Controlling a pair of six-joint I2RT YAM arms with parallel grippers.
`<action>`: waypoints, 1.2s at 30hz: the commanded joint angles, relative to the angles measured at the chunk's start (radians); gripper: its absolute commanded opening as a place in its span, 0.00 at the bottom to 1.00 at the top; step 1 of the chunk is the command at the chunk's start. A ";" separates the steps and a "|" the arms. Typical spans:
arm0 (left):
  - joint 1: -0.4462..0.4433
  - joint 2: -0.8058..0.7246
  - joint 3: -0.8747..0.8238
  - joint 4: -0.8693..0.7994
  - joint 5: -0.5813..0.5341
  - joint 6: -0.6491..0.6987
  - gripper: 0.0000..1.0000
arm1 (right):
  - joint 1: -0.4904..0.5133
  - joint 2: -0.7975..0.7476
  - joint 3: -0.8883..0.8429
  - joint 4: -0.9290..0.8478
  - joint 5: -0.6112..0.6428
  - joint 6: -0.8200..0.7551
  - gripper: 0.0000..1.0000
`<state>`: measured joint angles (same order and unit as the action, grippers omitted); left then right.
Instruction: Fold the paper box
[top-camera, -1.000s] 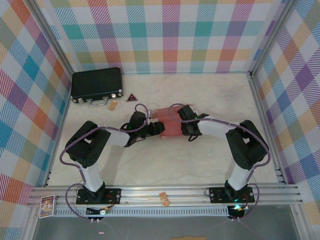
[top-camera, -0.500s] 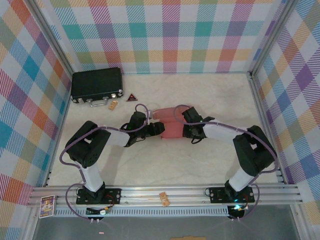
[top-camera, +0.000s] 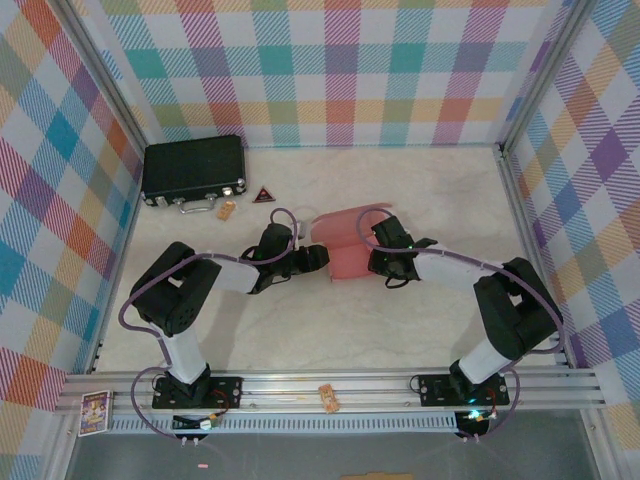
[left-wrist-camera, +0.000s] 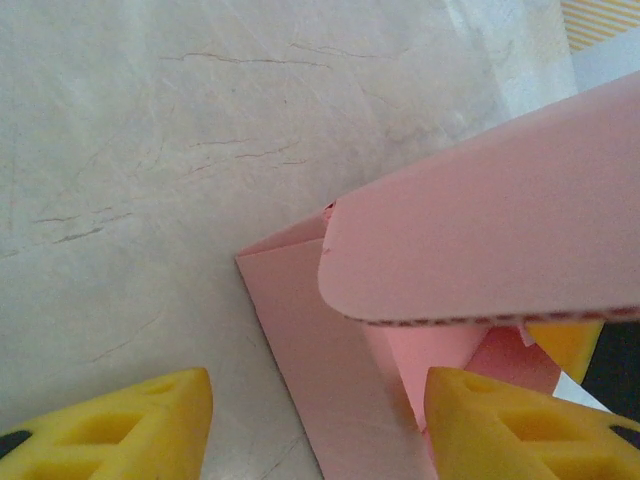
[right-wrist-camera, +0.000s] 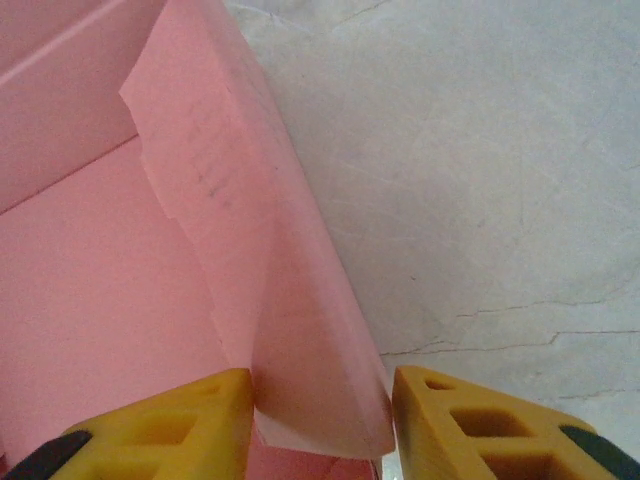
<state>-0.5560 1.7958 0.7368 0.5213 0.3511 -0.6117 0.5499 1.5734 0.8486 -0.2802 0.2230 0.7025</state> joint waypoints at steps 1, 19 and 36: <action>-0.004 -0.041 0.008 -0.026 0.013 0.023 0.58 | -0.005 -0.015 -0.003 0.000 -0.001 -0.018 0.43; 0.011 -0.058 0.104 -0.152 -0.004 0.105 0.60 | -0.171 -0.118 -0.051 0.096 -0.326 -0.241 0.57; 0.025 -0.041 0.102 -0.146 0.018 0.102 0.60 | -0.232 0.048 0.017 0.221 -0.448 -0.278 0.44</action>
<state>-0.5400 1.7695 0.8337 0.3668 0.3511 -0.5220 0.3252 1.5986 0.8356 -0.1150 -0.1986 0.4114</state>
